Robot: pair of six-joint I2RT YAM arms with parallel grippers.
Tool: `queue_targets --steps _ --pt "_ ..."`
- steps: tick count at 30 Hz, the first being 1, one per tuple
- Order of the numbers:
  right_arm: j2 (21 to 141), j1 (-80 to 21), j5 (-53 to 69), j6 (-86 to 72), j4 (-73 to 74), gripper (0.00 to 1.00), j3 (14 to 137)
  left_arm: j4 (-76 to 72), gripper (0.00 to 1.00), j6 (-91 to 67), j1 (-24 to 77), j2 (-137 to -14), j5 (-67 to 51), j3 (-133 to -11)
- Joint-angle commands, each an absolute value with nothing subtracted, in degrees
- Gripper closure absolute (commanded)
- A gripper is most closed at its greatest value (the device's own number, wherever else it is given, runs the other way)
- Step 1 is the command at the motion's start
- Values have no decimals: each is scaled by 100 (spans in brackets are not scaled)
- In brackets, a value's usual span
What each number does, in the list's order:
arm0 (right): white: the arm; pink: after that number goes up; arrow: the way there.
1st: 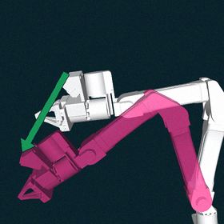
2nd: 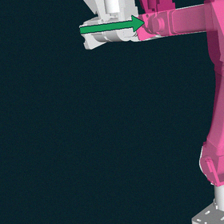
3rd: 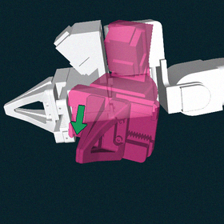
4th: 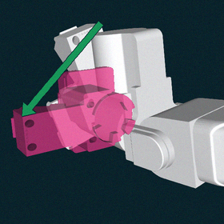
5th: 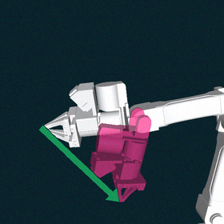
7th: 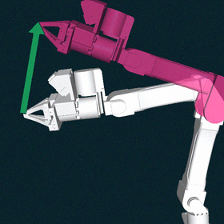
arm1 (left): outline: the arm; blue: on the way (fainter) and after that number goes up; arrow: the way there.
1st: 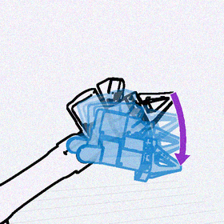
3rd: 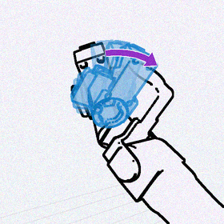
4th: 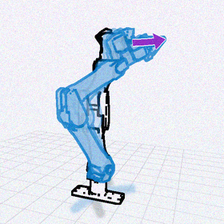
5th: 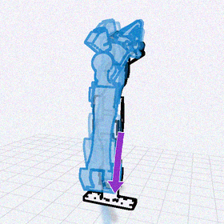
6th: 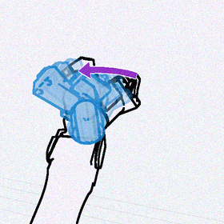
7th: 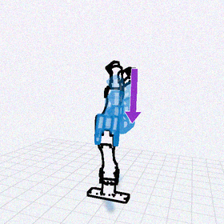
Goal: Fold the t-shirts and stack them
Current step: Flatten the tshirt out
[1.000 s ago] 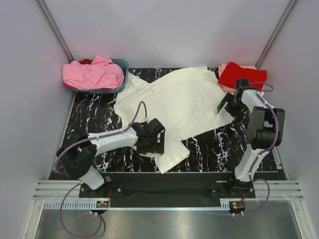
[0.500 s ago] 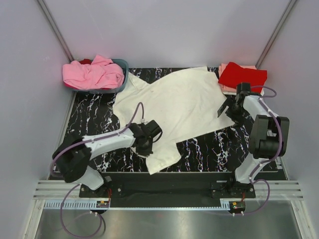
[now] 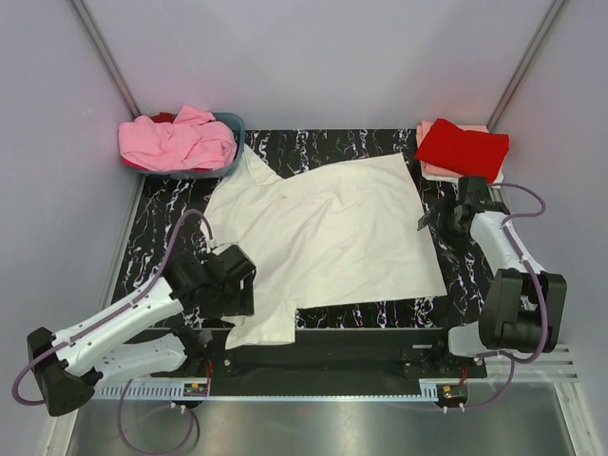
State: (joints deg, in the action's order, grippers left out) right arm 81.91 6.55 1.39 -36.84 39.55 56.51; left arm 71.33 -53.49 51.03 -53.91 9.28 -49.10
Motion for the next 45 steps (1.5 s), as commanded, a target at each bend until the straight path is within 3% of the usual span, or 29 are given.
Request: queue_targets --steps 1,3,6,8,12,16,19,21,25,29,45 --pt "7744 677 377 -4051 3543 4 5441 7690 14 -5493 5098 -5265 869 -5131" --pt "7620 668 807 -4026 3385 5 5222 7673 6 -5441 5098 -5370 1341 -5465" --pt "7419 563 1492 -4060 2693 9 4739 7298 4 -5082 4827 -5931 2038 -6291" --pt "7017 100 1730 -4148 2217 11 4231 6884 10 -4476 4099 -6526 2013 -6861" --pt "5638 -1436 916 -4499 516 12 2835 4920 20 -3518 2693 -7485 1268 -7425" --pt "4863 -1687 756 -4685 -667 8 1892 4018 28 -3261 1849 -8540 986 -8181" --pt "4790 -1688 914 -4579 -1019 5 1767 3473 39 -3348 1251 -9700 -85 -8742" --pt "5070 -1687 1072 -4492 -1142 5 1810 3200 44 -3340 1125 -10430 -377 -9112" --pt "5746 -1679 1222 -4491 -1204 5 2065 3436 47 -3217 1037 -11512 -281 -10525" --pt "6047 -1679 1292 -4439 -1257 5 2179 3446 48 -3296 976 -12311 -324 -11055" --pt "6486 -1635 1354 -4430 -1257 5 2364 2909 49 -3612 967 -13078 -422 -10871"
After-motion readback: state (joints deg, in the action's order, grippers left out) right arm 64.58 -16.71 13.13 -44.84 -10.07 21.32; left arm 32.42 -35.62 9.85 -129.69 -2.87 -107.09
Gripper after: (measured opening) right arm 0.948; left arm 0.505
